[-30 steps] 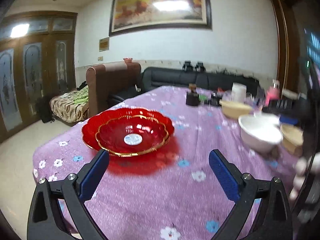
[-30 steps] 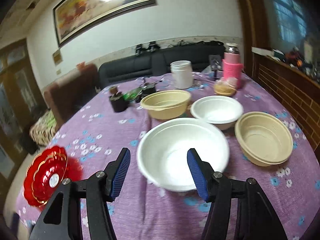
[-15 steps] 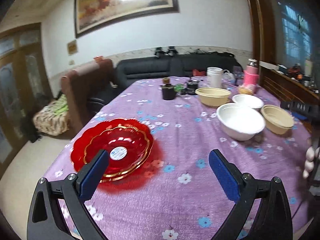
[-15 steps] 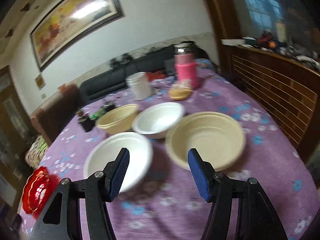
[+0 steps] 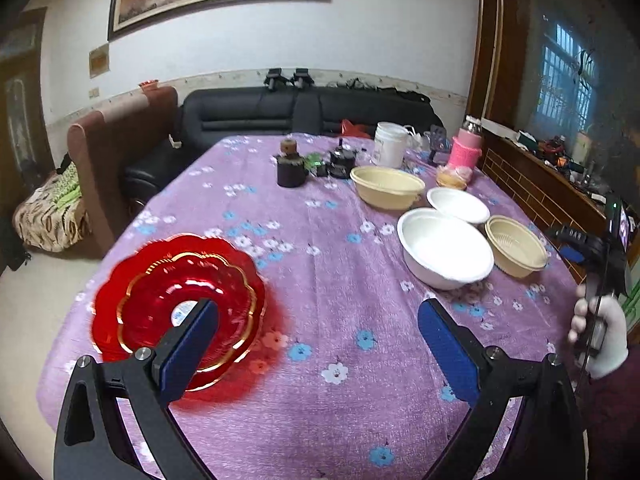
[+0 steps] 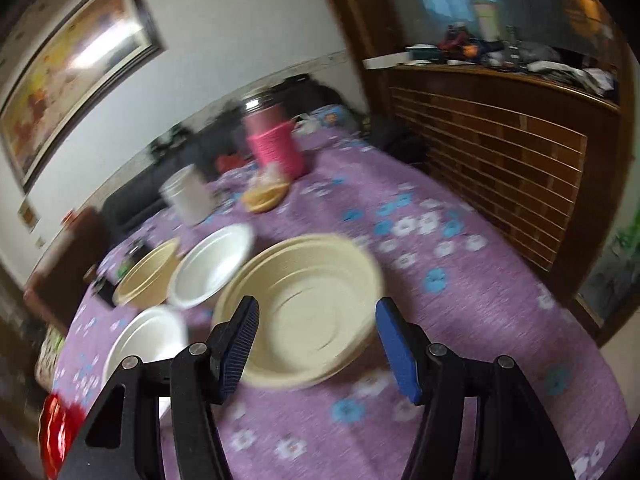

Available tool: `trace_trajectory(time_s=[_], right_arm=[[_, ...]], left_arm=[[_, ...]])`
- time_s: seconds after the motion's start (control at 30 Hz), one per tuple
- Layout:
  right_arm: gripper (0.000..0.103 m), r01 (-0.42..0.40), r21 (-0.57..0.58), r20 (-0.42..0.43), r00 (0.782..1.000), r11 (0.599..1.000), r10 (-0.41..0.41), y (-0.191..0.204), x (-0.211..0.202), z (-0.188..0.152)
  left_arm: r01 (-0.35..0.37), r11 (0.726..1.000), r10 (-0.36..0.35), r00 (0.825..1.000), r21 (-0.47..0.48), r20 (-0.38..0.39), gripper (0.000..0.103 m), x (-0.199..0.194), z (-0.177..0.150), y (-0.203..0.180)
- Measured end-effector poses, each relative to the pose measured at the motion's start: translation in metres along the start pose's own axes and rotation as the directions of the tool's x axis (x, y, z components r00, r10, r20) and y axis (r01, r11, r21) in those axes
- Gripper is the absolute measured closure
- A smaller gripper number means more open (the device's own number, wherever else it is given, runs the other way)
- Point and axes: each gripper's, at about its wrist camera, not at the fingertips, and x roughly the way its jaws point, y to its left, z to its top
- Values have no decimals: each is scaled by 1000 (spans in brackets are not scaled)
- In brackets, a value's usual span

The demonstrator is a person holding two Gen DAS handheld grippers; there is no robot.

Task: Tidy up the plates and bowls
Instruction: 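Move the right gripper to the beige ribbed bowl and grasp its rim, then lift the beige bowl and lower it onto the red plate stack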

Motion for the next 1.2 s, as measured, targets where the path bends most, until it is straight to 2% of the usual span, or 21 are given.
trace_trajectory(time_s=[0.1, 0.23, 0.3, 0.33, 0.37, 0.53, 0.63, 0.77, 0.97, 1.0, 1.07, 1.13, 1.2], right_arm=[[38, 61, 19, 4, 998, 998, -61, -13, 18, 8], [39, 105, -17, -58, 993, 994, -105, -15, 55, 12], [59, 85, -26, -99, 991, 996, -87, -15, 69, 12], [82, 58, -15, -132, 990, 998, -60, -16, 74, 10], [88, 48, -5, -148, 988, 999, -49, -18, 76, 8], [91, -82, 62, -243, 965, 995, 95, -31, 66, -2], [91, -157, 72, -316, 933, 985, 172, -36, 53, -9], [91, -235, 40, -433, 872, 971, 228, -34, 32, -29], [91, -393, -21, -573, 758, 919, 311, 3, 10, -70], [91, -429, -25, -598, 730, 903, 330, 14, 8, -78], [91, -472, -40, -627, 699, 881, 345, 32, 5, -89], [90, -502, -55, -644, 678, 863, 354, 49, 3, -99], [88, -514, -89, -650, 679, 853, 341, 64, 2, -107]], left_arm=[[16, 1000, -17, 999, -11, -48, 3, 16, -4, -4], [28, 1000, -29, 994, -12, -103, 3, 35, -6, -12], [35, 999, -36, 993, -11, -113, 3, 40, -5, -16], [39, 999, -40, 993, -11, -114, 3, 40, -4, -17], [46, 999, -47, 992, -8, -115, 3, 41, -4, -19], [93, 996, -92, 986, -4, -137, 3, 45, -2, -26], [136, 990, -138, 979, -20, -154, 3, 49, -3, -29], [201, 979, -205, 960, -43, -190, 3, 56, -7, -37], [271, 956, -293, 916, -116, -273, 3, 82, -15, -49], [278, 952, -305, 909, -131, -283, 3, 86, -16, -51], [283, 947, -316, 902, -149, -294, 4, 93, -16, -52], [269, 953, -299, 905, -135, -302, 4, 98, -16, -56], [257, 956, -289, 904, -138, -314, 8, 104, -17, -56]])
